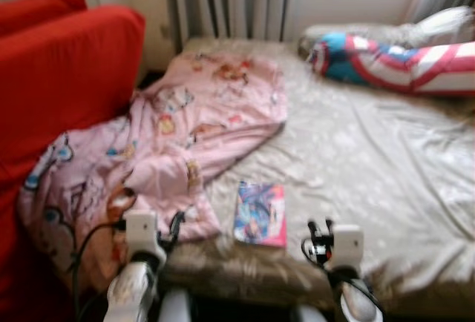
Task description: Clean up the room
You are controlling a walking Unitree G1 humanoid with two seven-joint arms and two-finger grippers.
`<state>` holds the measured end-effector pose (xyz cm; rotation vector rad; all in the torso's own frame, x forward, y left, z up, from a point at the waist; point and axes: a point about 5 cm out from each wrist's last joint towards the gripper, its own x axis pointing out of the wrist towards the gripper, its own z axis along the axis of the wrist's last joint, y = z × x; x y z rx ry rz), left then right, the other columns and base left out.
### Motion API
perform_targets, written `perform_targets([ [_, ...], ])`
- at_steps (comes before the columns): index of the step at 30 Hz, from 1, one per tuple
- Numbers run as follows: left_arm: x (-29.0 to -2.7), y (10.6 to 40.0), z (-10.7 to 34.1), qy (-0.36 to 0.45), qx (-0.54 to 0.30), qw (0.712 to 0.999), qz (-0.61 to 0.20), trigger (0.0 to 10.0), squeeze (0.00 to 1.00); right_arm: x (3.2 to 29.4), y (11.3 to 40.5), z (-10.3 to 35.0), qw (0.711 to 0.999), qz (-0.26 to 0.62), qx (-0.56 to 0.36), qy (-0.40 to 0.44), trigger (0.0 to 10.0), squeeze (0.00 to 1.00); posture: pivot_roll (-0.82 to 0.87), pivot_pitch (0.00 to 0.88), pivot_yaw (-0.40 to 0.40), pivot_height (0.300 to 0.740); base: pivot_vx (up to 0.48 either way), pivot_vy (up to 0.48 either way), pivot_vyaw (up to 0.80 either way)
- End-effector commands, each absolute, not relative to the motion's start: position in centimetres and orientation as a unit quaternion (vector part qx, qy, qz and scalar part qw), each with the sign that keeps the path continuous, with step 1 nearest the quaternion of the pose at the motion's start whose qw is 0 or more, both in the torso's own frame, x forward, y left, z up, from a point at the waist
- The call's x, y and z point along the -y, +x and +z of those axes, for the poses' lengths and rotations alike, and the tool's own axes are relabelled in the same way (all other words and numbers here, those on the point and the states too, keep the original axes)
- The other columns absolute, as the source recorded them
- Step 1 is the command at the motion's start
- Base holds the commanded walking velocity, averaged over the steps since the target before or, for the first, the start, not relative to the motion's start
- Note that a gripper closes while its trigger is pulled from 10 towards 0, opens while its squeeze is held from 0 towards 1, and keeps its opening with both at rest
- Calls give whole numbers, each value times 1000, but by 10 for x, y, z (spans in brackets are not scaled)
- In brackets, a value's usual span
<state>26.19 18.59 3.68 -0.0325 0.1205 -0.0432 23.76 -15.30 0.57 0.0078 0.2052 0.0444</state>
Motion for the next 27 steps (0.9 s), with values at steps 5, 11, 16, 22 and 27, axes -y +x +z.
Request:
perform_targets([
  [5,-190,260,35,-19,-67,997,-16,10000,0,147,240,7,995,39,-94,9,10000,0,-145,13,-32,637,0,0,800],
  [11,-190,261,35,-21,-67,997,-17,10000,0,147,240,7,995,39,-94,18,10000,0,-146,14,-32,637,0,0,267],
  [16,-189,261,35,-21,-66,997,-19,10000,0,149,240,6,995,33,-95,20,10000,0,-146,15,-32,637,0,0,0],
  [22,-188,261,35,-23,-66,997,-21,10000,0,153,243,3,994,19,-103,28,10000,0,-148,16,-32,637,0,0,0],
  [27,-188,261,35,-23,-65,997,-23,10000,0,158,246,0,993,4,-115,36,10000,0,-146,19,-32,637,157,0,0],
])
